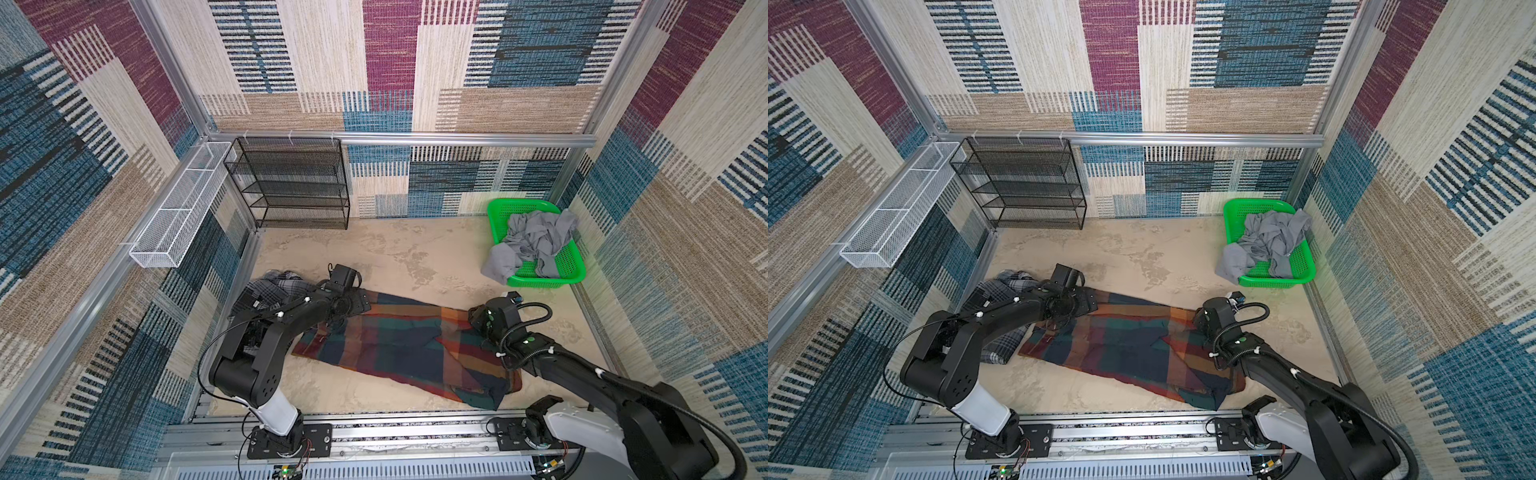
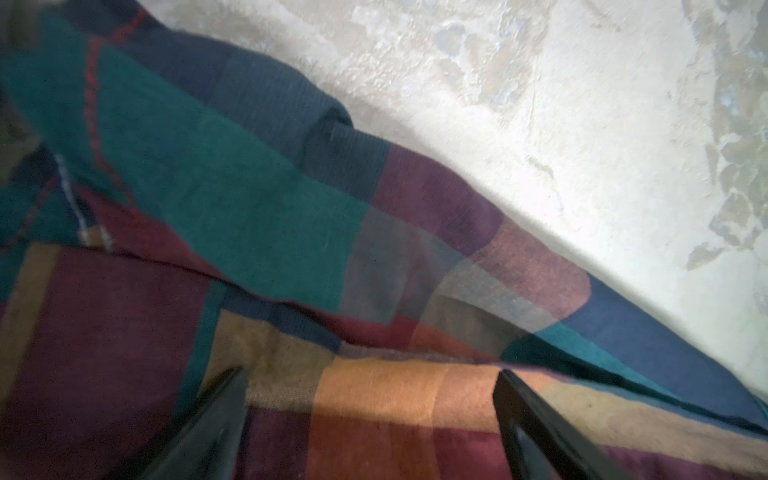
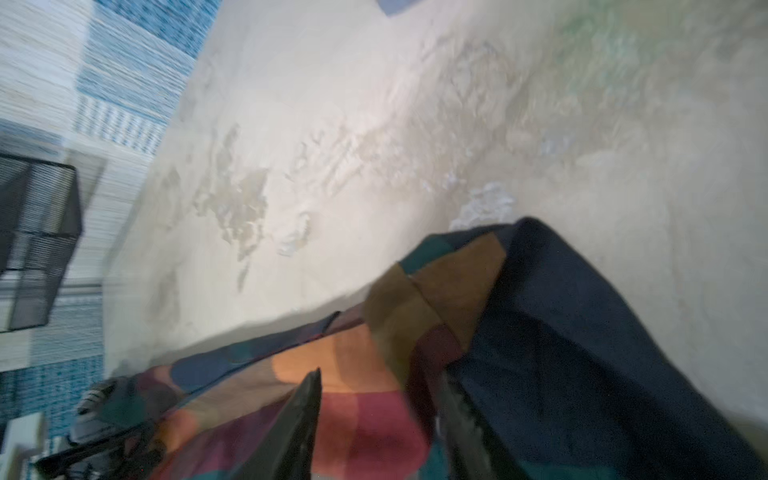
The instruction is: Fold and stack the long sleeve shirts
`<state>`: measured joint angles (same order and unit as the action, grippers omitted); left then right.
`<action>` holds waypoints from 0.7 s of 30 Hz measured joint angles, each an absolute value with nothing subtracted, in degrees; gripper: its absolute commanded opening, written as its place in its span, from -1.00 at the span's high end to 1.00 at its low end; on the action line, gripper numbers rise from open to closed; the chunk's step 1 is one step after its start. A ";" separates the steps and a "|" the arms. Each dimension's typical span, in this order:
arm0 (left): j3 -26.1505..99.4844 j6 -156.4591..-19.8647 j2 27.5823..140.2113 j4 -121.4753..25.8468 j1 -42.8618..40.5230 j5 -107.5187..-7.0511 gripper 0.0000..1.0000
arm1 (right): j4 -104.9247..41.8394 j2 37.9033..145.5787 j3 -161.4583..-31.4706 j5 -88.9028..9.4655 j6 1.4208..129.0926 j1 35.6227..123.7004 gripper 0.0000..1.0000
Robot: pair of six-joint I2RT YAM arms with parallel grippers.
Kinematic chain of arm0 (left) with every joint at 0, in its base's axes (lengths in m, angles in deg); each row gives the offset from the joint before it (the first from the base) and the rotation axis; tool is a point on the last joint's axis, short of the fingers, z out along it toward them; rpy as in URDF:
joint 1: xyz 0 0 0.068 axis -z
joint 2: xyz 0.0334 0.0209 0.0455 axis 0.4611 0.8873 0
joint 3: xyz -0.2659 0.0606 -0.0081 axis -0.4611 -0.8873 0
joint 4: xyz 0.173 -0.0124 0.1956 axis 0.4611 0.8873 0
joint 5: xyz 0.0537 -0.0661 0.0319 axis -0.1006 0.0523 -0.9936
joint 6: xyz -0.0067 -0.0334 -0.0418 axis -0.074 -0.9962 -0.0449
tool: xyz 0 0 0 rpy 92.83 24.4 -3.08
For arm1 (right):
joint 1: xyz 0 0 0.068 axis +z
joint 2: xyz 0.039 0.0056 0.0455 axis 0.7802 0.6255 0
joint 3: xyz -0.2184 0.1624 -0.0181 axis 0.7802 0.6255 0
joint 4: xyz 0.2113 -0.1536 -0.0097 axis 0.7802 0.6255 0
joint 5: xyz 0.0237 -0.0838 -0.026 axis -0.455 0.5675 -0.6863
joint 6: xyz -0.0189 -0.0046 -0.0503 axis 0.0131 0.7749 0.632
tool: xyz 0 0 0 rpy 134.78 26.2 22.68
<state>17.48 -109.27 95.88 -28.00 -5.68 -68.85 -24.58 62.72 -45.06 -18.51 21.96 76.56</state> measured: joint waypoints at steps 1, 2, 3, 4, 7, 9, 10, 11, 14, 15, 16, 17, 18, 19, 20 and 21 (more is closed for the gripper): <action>17.48 -109.27 95.79 -27.98 -5.70 -69.01 -0.92 | -23.49 61.13 -45.32 -17.81 21.94 76.53 -0.24; 17.48 -109.27 95.73 -27.98 -5.70 -69.18 -0.92 | -22.53 59.66 -45.45 -16.89 21.96 76.38 -0.24; 17.48 -109.27 95.71 -27.96 -5.70 -69.27 -0.92 | -21.85 58.92 -45.50 -16.21 22.03 75.83 -0.16; 17.48 -109.27 95.71 -27.96 -5.70 -69.27 -0.92 | -21.33 58.99 -45.56 -16.08 22.45 74.68 -0.06; 17.48 -109.27 95.71 -27.96 -5.70 -69.29 -0.92 | -21.06 62.00 -45.71 -16.74 24.74 69.89 0.20; 17.48 -109.27 95.71 -27.96 -5.70 -69.27 -0.92 | -22.46 63.82 -45.82 -18.44 27.12 68.78 0.25; 17.48 -109.27 95.71 -27.96 -5.70 -69.27 -0.92 | -23.60 64.43 -46.13 -20.06 28.35 68.67 0.30; 17.48 -109.27 95.71 -27.96 -5.70 -69.27 -0.92 | -24.54 64.82 -46.68 -20.74 29.66 68.53 0.36; 17.48 -109.27 95.71 -27.96 -5.72 -69.29 -0.92 | -28.30 65.08 -48.25 -21.15 31.69 68.40 0.40; 17.48 -109.27 95.71 -27.96 -5.79 -69.27 -0.92 | -29.81 65.52 -48.60 -21.13 32.13 68.36 0.41; 17.48 -109.27 95.71 -27.96 -5.81 -69.27 -0.91 | -30.99 66.33 -48.84 -21.15 32.30 68.23 0.41; 17.48 -109.27 95.79 -27.98 -5.81 -69.27 -0.91 | -32.30 68.10 -49.30 -21.13 32.70 68.18 0.43; 17.48 -109.27 95.90 -28.00 -5.81 -69.25 -0.91 | -33.04 69.98 -49.82 -21.17 32.91 68.12 0.46; 17.48 -109.29 96.03 -28.02 -5.81 -69.14 -0.92 | -34.20 72.73 -50.52 -21.90 33.16 67.94 0.48; 17.48 -109.29 96.12 -28.02 -5.83 -69.05 -0.92 | -34.99 75.25 -51.11 -23.23 33.59 67.68 0.54; 17.48 -109.27 96.14 -28.02 -5.85 -69.05 -0.92 | -35.66 77.17 -51.46 -23.80 33.75 67.66 0.60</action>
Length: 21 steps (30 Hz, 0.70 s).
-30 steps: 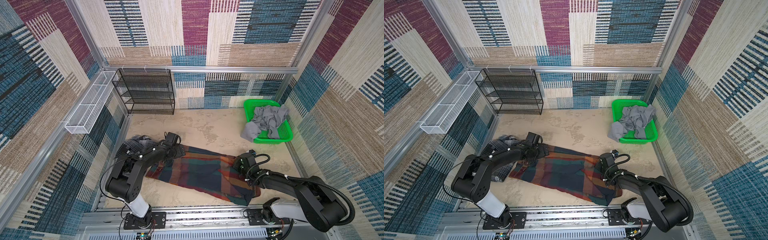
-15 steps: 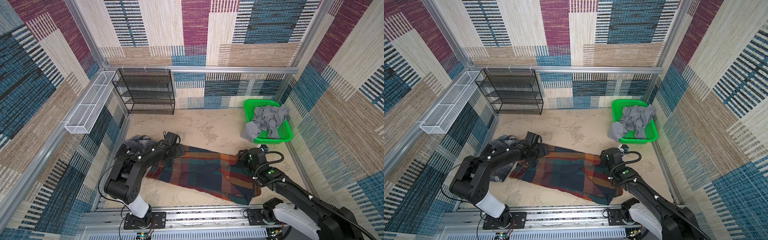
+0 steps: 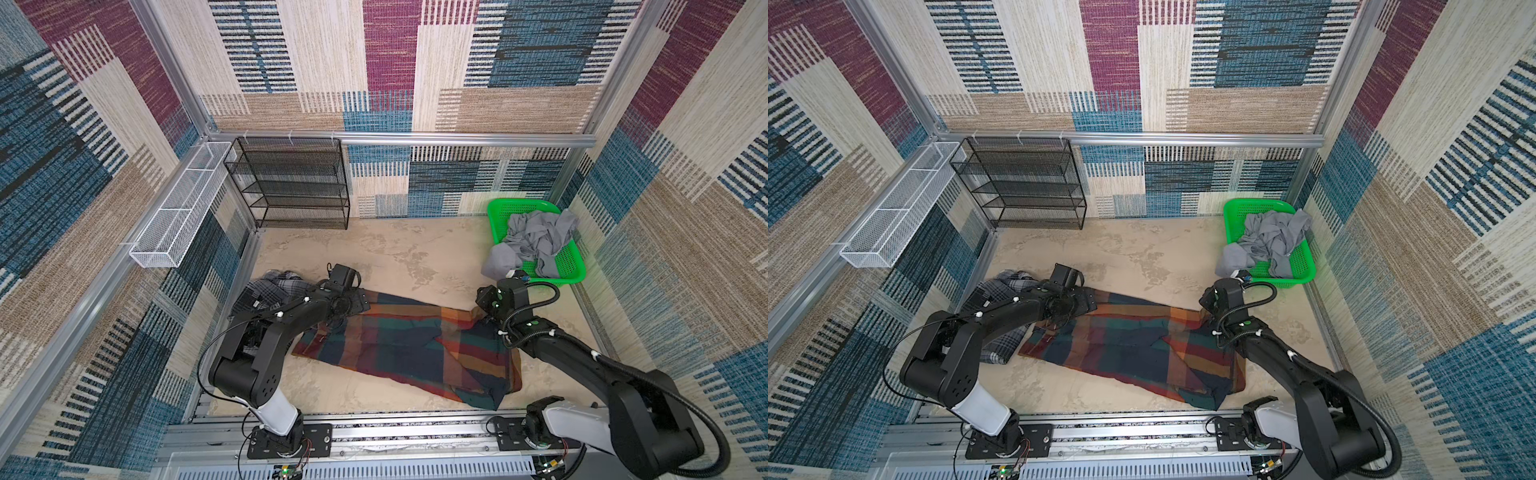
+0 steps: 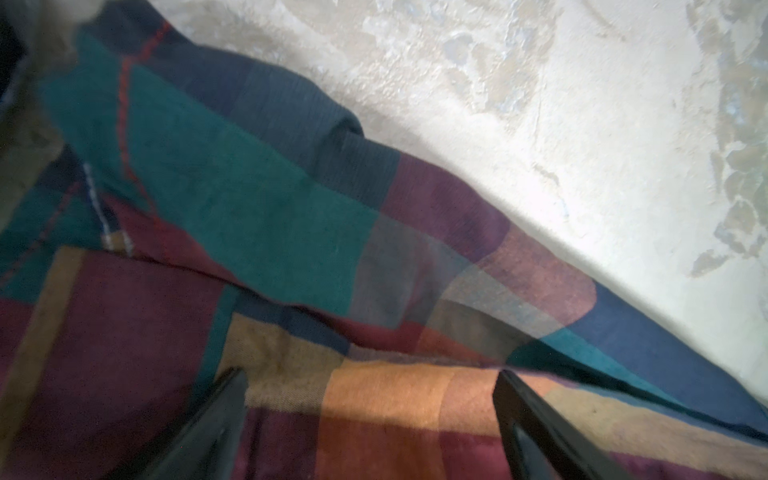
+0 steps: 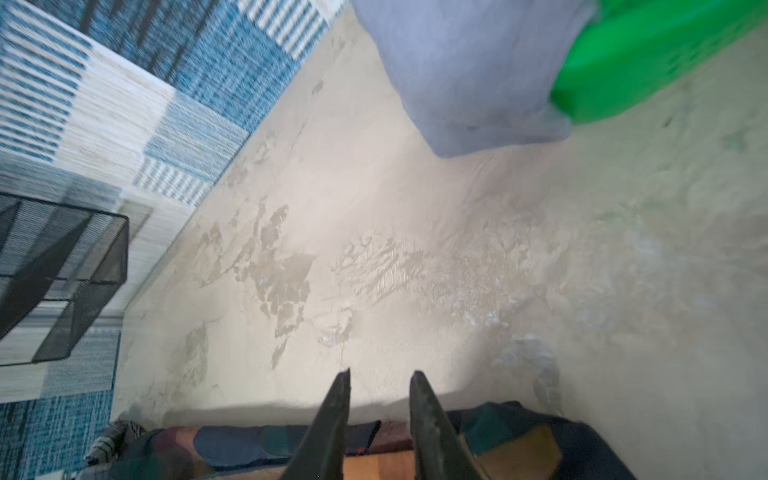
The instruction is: Fold and stack the long sleeve shirts
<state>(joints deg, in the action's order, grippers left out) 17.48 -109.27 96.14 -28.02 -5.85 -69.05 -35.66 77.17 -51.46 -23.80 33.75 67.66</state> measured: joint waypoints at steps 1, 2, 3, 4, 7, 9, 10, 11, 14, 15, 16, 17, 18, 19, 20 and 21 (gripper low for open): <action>17.48 -109.27 96.14 -28.02 -5.85 -69.05 -0.91 | -36.74 79.38 -51.68 -24.61 33.75 67.42 0.66; 17.44 -109.27 96.14 -28.15 -5.85 -69.03 -0.92 | -37.26 80.80 -51.66 -25.74 33.75 67.31 0.72; 17.33 -109.27 96.14 -28.26 -5.88 -69.05 -0.91 | -37.63 81.52 -51.35 -26.38 33.72 67.27 0.75; 17.20 -109.27 96.14 -28.31 -5.92 -69.01 -0.91 | -38.35 81.94 -50.59 -26.64 33.70 67.25 0.80; 16.85 -109.29 96.14 -28.39 -6.05 -68.90 -0.91 | -39.42 81.43 -47.42 -27.75 33.22 67.05 0.88; 16.65 -109.31 96.14 -28.74 -6.07 -68.87 -0.91 | -39.29 80.10 -45.06 -27.73 32.35 67.05 0.94; 16.57 -109.34 96.14 -28.83 -6.07 -68.87 -0.91 | -39.34 79.20 -43.72 -27.73 31.84 67.05 0.99; 16.50 -109.36 96.14 -28.92 -6.09 -68.87 -0.92 | -39.31 78.29 -42.33 -27.75 31.32 67.05 1.00; 16.46 -109.49 96.14 -29.27 -6.18 -68.81 -0.92 | -38.70 74.90 -37.98 -27.95 29.53 67.05 1.00; 16.43 -109.49 96.14 -29.27 -6.20 -68.79 -0.92 | -38.18 73.76 -37.01 -27.91 28.85 67.05 0.98; 16.41 -109.51 96.12 -29.29 -6.22 -68.68 -0.92 | -37.54 72.41 -36.16 -27.58 28.65 67.07 0.88; 16.41 -109.51 96.08 -29.29 -6.25 -68.63 -0.92 | -36.71 70.90 -35.57 -27.21 28.17 67.07 0.80; 16.41 -109.51 95.97 -29.27 -6.25 -68.61 -0.92 | -35.91 69.76 -35.38 -26.75 27.73 67.07 0.71; 16.41 -109.53 95.82 -29.25 -6.31 -68.52 -0.92 | -34.94 68.67 -35.48 -26.38 27.49 67.05 0.47; 16.43 -109.60 95.75 -29.25 -6.38 -68.33 -0.93 | -33.54 67.77 -36.01 -26.07 27.49 67.05 0.24; 16.61 -109.77 95.71 -29.11 -6.55 -68.20 -0.94 | -31.16 66.70 -37.23 -25.92 27.54 67.05 0.00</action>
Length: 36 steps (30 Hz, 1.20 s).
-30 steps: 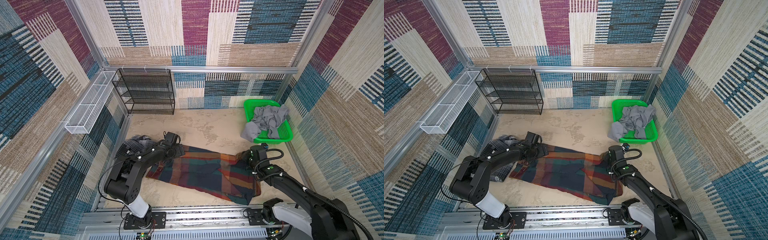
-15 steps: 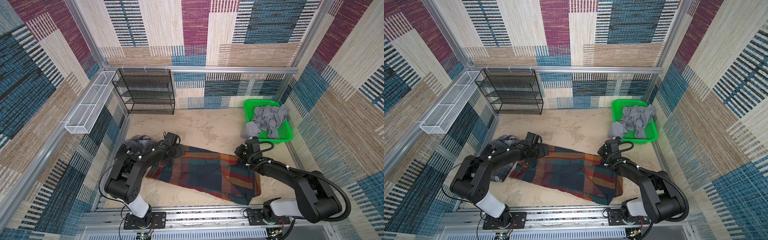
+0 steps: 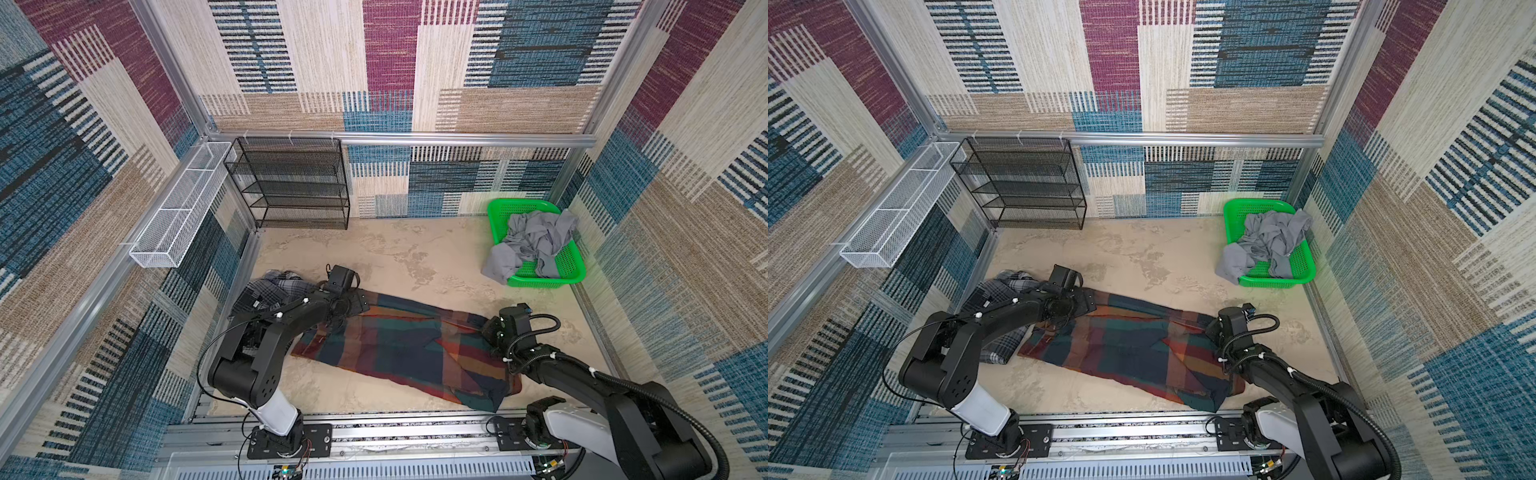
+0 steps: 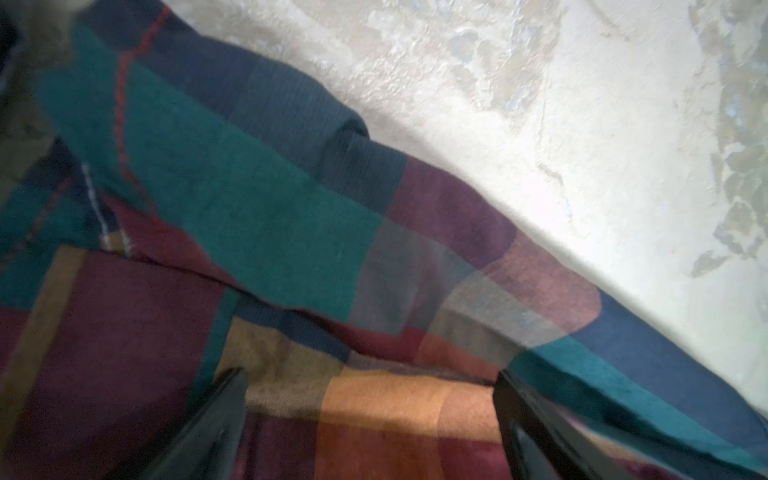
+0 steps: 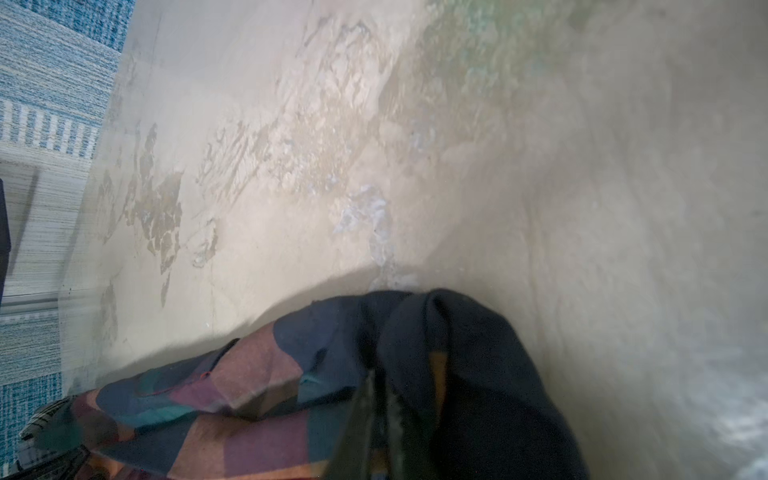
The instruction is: Fold and stack the long sleeve shirts
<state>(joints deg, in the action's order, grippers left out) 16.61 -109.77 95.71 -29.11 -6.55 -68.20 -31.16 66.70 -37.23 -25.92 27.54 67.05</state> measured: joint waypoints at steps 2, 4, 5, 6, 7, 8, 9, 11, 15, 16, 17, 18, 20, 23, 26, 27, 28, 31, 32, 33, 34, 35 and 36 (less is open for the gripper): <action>17.44 -109.97 95.49 -28.46 -6.90 -68.00 -0.95 | -27.08 64.06 -40.69 -25.04 28.15 67.05 -0.29; 19.17 -110.14 94.94 -27.43 -7.16 -67.80 -0.96 | -24.28 61.08 -44.51 -24.43 29.53 67.07 -0.40; 20.02 -110.14 94.70 -27.28 -7.25 -67.83 -0.96 | -23.16 60.15 -46.06 -24.23 30.23 67.07 -0.41; 21.07 -110.14 94.48 -26.97 -7.34 -67.80 -0.96 | -21.57 59.45 -47.68 -24.06 30.97 67.07 -0.42; 21.81 -110.12 94.20 -26.82 -7.36 -67.80 -0.96 | -20.30 59.01 -48.88 -24.08 31.54 67.07 -0.43; 22.23 -110.12 93.91 -26.62 -7.36 -67.78 -0.96 | -19.29 58.70 -49.52 -24.08 32.00 67.05 -0.43; 22.53 -110.10 93.54 -26.34 -7.49 -67.78 -0.96 | -18.18 58.29 -49.63 -24.19 32.15 67.07 -0.43; 22.90 -110.06 93.24 -25.62 -7.60 -67.76 -0.96 | -16.12 57.26 -48.45 -25.92 32.06 67.07 -0.43; 23.06 -109.88 93.24 -24.72 -8.21 -67.76 -0.96 | -12.47 54.20 -42.11 -28.82 28.78 68.82 -0.45; 23.06 -109.88 93.26 -24.68 -8.35 -67.78 -0.96 | -11.82 53.76 -40.64 -29.90 27.76 69.50 -0.46; 23.06 -109.88 93.26 -24.66 -8.45 -67.78 -0.96 | -11.49 53.76 -39.77 -30.27 27.19 69.91 -0.47; 23.06 -109.88 93.26 -24.66 -8.52 -67.76 -0.95 | -11.25 54.24 -39.07 -30.75 26.47 70.35 -0.48; 23.01 -109.88 93.26 -24.66 -8.56 -67.65 -0.96 | -11.58 56.65 -38.98 -30.75 26.05 70.44 -0.49; 22.14 -109.90 92.36 -24.52 -8.56 -67.17 -0.96 | -13.94 63.69 -41.50 -30.68 26.53 70.55 -0.50; 20.11 -110.17 89.30 -24.48 -8.59 -66.43 -0.96 | -18.64 73.39 -46.17 -30.25 28.92 70.55 -0.51; 19.32 -110.36 88.03 -24.48 -8.59 -66.36 -0.96 | -20.30 77.00 -48.18 -29.59 29.90 70.55 -0.51; 18.38 -110.47 86.59 -24.46 -8.59 -66.32 -0.95 | -21.92 80.52 -50.41 -29.15 31.19 70.55 -0.51; 15.39 -110.95 82.20 -23.96 -8.59 -66.27 -0.96 | -26.11 91.01 -58.00 -28.15 35.36 70.55 -0.51; 14.36 -111.39 80.69 -23.69 -8.59 -66.25 -0.95 | -27.45 94.26 -60.64 -27.82 36.87 70.55 -0.51; 12.96 -111.78 78.72 -23.54 -8.56 -66.23 -0.94 | -28.08 98.05 -64.16 -27.51 38.49 70.48 -0.51; 11.39 -112.24 76.49 -22.99 -8.56 -66.19 -0.94 | -28.71 101.74 -68.07 -27.25 40.17 70.41 -0.52; 10.12 -112.57 74.75 -22.67 -8.48 -66.10 -0.94 | -29.57 104.95 -71.53 -26.94 41.70 70.41 -0.52; 8.61 -113.27 72.78 -22.43 -8.32 -66.08 -0.93 | -29.57 108.25 -75.61 -26.92 43.21 70.37 -0.52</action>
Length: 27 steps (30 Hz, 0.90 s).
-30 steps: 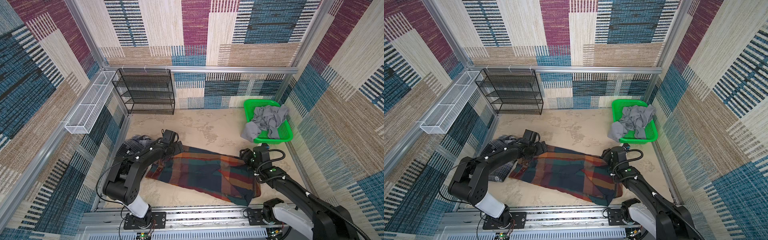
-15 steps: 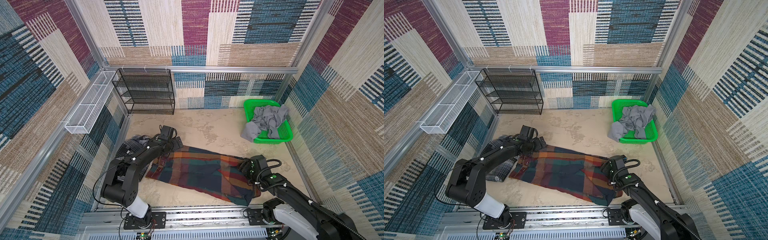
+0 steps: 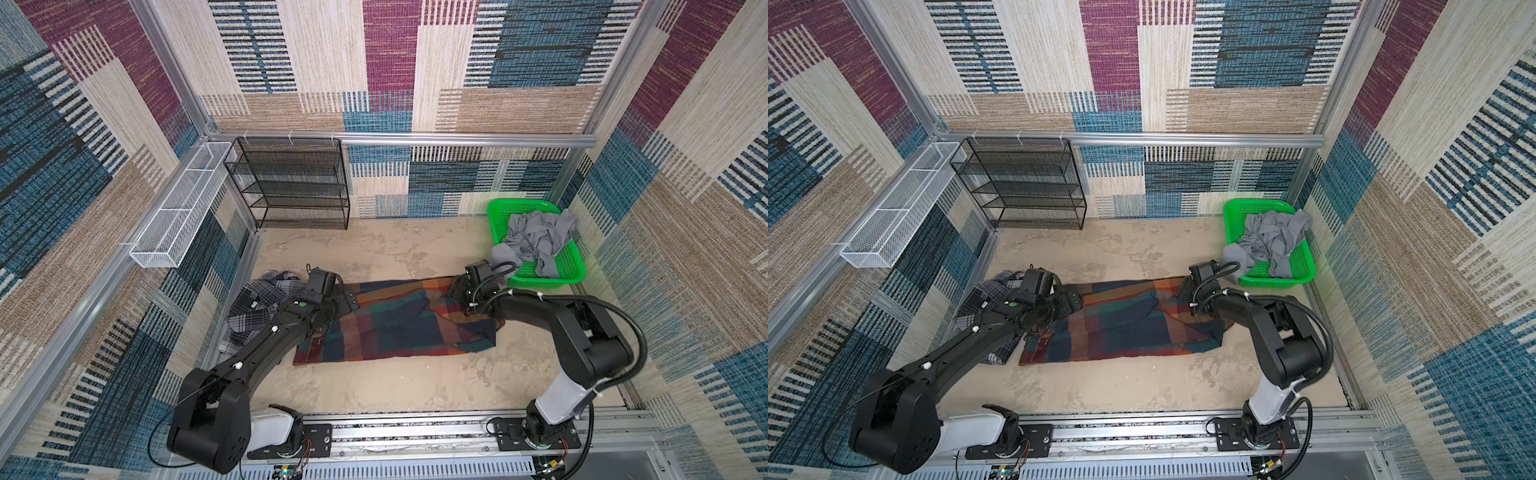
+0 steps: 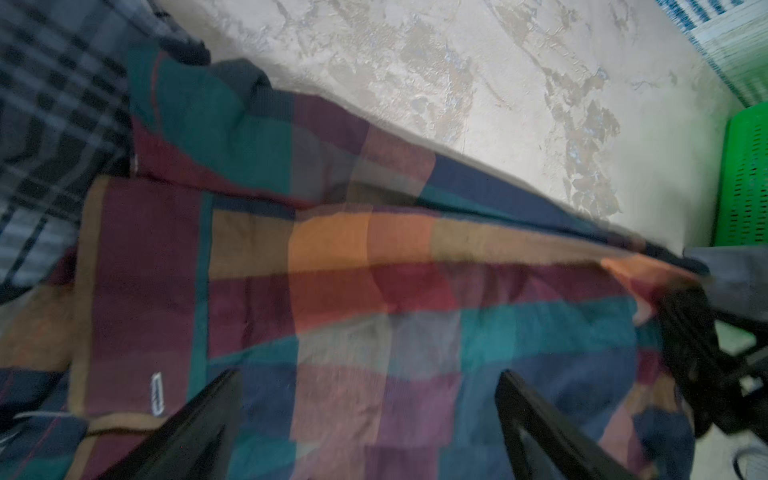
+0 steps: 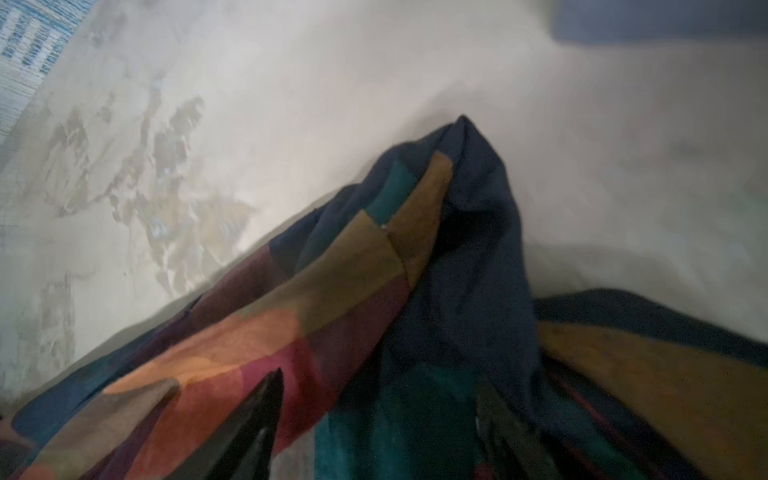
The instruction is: Fold and stack the long sleeve shirts
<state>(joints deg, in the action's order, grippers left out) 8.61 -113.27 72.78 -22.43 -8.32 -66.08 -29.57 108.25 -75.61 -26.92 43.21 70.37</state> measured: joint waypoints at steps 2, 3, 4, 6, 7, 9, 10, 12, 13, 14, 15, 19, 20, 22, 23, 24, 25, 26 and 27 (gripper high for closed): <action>6.21 -114.27 69.41 -21.88 -7.71 -65.86 -0.93 | -27.86 113.30 -82.78 -26.86 45.72 70.28 -0.53; 5.16 -114.91 67.62 -21.44 -7.10 -65.88 -0.93 | -26.99 115.73 -86.35 -26.75 47.01 70.20 -0.53; 4.48 -115.30 66.07 -20.90 -6.53 -65.86 -0.93 | -25.57 117.96 -90.04 -26.66 48.04 70.00 -0.53; 3.67 -116.31 63.29 -19.72 -5.18 -65.92 -0.93 | -22.31 121.39 -96.36 -26.73 49.92 70.00 -0.53; 3.54 -116.66 62.09 -19.17 -4.52 -66.19 -0.93 | -20.87 122.39 -98.83 -27.05 50.68 70.00 -0.53; 3.54 -117.14 60.21 -18.38 -3.58 -66.45 -0.94 | -18.31 122.63 -102.06 -27.93 52.43 70.04 -0.55; 3.71 -117.25 59.73 -17.88 -3.45 -66.54 -0.95 | -17.72 121.93 -102.74 -27.91 53.07 70.24 -0.55; 5.00 -117.20 59.29 -16.46 -3.45 -67.52 -0.98 | -16.19 118.39 -101.97 -27.51 54.12 71.00 -0.56; 5.83 -116.94 59.31 -16.02 -3.45 -68.18 -0.98 | -15.53 116.30 -101.10 -27.25 54.58 71.42 -0.56; 7.01 -116.42 59.53 -15.41 -3.47 -68.81 -0.99 | -15.21 113.52 -99.79 -26.55 54.75 71.97 -0.56; 8.59 -115.37 59.99 -14.62 -3.60 -69.66 -0.99 | -15.69 110.04 -97.71 -26.18 54.77 72.80 -0.56; 15.41 -110.12 63.20 -13.05 -5.02 -71.78 -0.98 | -17.06 102.70 -91.96 -27.99 54.62 78.20 -0.56; 17.07 -108.66 64.23 -12.46 -6.03 -72.37 -0.98 | -17.98 102.50 -91.05 -29.85 54.05 80.53 -0.56; 19.69 -106.17 66.20 -11.98 -8.37 -72.70 -0.98 | -19.49 103.03 -89.45 -33.85 52.24 85.21 -0.56; 20.83 -105.14 67.12 -11.58 -9.57 -72.77 -0.98 | -20.30 103.64 -89.01 -35.75 51.01 87.64 -0.55; 21.88 -103.81 68.04 -11.24 -10.71 -72.87 -0.98 | -21.26 104.60 -89.08 -37.31 49.85 90.02 -0.55; 22.58 -102.95 68.69 -11.06 -11.65 -72.94 -0.98 | -22.11 105.74 -89.62 -38.51 49.09 92.07 -0.55; 23.28 -102.25 69.37 -10.78 -12.56 -72.94 -0.98 | -22.86 107.27 -90.70 -39.36 48.39 94.17 -0.55; 23.82 -101.42 70.05 -10.65 -13.48 -72.94 -0.98 | -23.64 109.08 -92.16 -40.19 47.80 96.01 -0.54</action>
<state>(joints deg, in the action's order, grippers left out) 23.82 -101.42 70.05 -10.65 -13.48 -72.94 -23.64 109.08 -92.16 -40.19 47.80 96.01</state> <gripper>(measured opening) 0.989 0.776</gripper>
